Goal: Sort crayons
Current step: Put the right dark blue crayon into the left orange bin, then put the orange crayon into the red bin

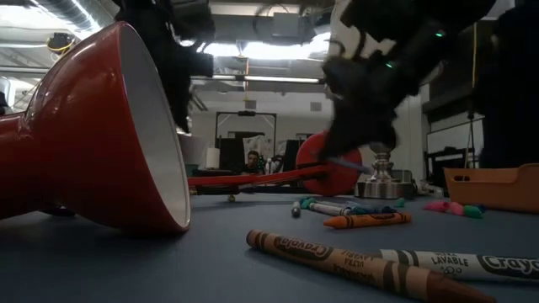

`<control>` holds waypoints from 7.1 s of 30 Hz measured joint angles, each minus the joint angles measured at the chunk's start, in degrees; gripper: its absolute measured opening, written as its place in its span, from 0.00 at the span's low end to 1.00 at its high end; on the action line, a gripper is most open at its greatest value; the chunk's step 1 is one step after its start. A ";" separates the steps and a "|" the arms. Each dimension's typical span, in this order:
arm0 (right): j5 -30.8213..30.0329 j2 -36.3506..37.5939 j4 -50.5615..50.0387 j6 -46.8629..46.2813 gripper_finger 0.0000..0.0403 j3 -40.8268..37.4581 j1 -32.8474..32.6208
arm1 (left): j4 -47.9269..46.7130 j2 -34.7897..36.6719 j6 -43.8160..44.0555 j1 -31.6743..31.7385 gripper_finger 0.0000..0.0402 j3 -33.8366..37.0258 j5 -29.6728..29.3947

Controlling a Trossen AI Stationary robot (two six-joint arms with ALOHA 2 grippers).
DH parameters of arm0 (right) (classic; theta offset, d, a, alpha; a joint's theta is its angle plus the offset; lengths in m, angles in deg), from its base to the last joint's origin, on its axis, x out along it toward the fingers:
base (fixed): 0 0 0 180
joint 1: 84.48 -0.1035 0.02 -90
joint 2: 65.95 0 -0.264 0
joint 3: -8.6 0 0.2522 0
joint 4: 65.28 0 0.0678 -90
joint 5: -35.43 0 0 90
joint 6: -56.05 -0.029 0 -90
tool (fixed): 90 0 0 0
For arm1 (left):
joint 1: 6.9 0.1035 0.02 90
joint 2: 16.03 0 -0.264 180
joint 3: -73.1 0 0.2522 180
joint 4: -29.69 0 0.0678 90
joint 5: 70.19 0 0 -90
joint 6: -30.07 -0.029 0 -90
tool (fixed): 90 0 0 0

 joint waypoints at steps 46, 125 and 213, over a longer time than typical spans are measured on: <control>1.70 0.15 51.47 41.59 0.06 0.17 4.10 | 39.61 0.00 -2.54 -11.93 0.17 0.00 6.62; 14.53 -11.01 8.98 33.92 0.34 0.22 -13.73 | -21.61 0.00 56.59 -35.89 0.25 0.02 0.83; -14.41 -12.92 14.01 48.87 0.06 20.83 -13.43 | 22.83 0.00 29.05 -38.23 0.17 0.02 -16.98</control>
